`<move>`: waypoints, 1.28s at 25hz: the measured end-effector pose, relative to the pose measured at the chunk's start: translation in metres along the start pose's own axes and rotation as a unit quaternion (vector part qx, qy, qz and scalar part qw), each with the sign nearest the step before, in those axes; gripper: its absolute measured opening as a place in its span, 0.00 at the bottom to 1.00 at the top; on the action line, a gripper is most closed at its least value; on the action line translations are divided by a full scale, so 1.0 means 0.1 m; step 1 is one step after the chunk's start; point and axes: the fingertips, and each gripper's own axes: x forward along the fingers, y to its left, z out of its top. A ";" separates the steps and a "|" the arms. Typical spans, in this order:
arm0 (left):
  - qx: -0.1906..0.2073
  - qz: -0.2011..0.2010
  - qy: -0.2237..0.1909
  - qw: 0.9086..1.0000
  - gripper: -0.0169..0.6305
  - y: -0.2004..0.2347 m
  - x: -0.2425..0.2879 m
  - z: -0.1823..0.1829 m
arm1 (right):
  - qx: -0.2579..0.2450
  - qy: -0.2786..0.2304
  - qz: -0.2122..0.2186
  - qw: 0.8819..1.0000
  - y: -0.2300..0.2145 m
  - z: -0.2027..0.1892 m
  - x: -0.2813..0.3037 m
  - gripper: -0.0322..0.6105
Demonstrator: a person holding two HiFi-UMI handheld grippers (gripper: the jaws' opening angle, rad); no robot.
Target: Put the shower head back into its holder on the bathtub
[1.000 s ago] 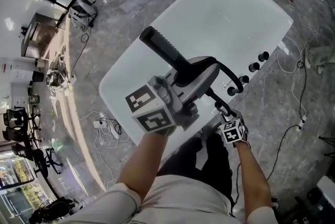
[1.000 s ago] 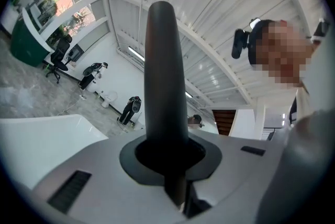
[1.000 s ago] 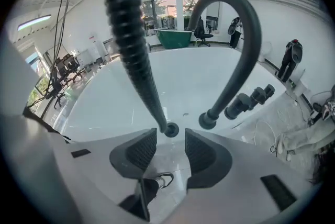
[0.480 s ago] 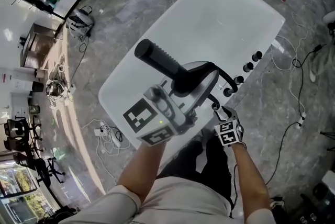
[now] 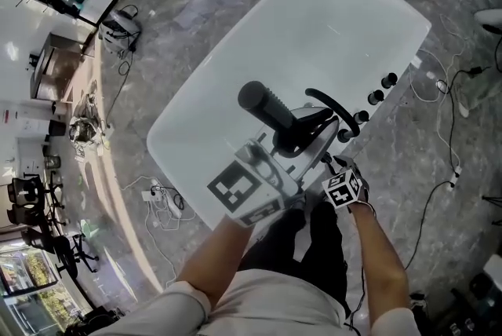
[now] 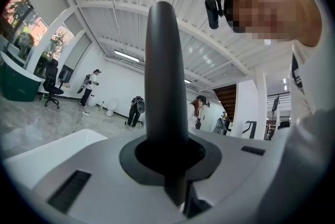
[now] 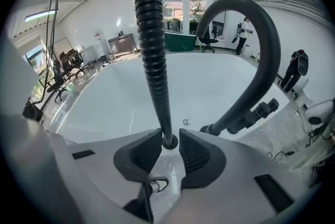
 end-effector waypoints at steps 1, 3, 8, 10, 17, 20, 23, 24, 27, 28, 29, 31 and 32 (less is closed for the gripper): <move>0.001 0.005 0.003 1.000 0.09 0.02 0.00 -0.05 | 0.011 0.004 0.004 1.000 0.03 -0.06 -0.02 0.18; 0.007 0.016 0.009 1.000 0.09 0.07 0.00 -0.16 | 0.044 0.006 0.008 0.999 0.08 -0.19 -0.11 0.18; 0.029 0.031 0.033 0.999 0.09 0.12 -0.02 -0.47 | 0.123 -0.005 -0.006 0.992 0.21 -0.53 -0.46 0.18; 0.026 0.039 0.040 0.998 0.09 0.17 -0.04 -0.62 | 0.144 -0.010 -0.014 0.989 0.25 -0.61 -0.59 0.18; 0.017 0.079 0.070 0.994 0.09 0.25 0.11 -1.19 | 0.186 -0.051 -0.015 0.981 0.15 -0.66 -0.92 0.18; 0.024 0.097 0.079 0.992 0.09 0.24 0.18 -1.37 | 0.181 -0.075 -0.004 0.981 0.07 -0.56 -1.05 0.18; 0.034 0.121 0.084 0.989 0.09 0.27 0.22 -1.56 | 0.178 -0.101 0.008 0.979 -0.04 -0.43 -1.19 0.18; 0.036 0.131 0.085 0.987 0.09 0.29 0.21 -1.62 | 0.181 -0.112 0.012 0.977 -0.06 -0.40 -1.25 0.18; 0.032 0.165 0.078 0.983 0.09 0.37 0.14 -1.78 | 0.190 -0.143 0.021 0.971 -0.09 -0.29 -1.38 0.18; 0.032 0.174 0.077 0.981 0.09 0.41 0.11 -1.86 | 0.193 -0.152 0.022 0.969 -0.09 -0.26 -1.39 0.18; 0.033 0.181 0.076 0.980 0.09 0.44 0.09 -1.95 | 0.196 -0.161 0.022 0.967 -0.09 -0.25 -1.39 0.18; 0.036 0.191 0.079 0.978 0.09 0.50 0.08 -2.17 | 0.207 -0.177 0.022 0.962 -0.09 -0.26 -1.35 0.18; 0.039 0.193 0.083 0.977 0.09 0.53 0.08 -2.31 | 0.214 -0.184 0.022 0.959 -0.09 -0.28 -1.31 0.18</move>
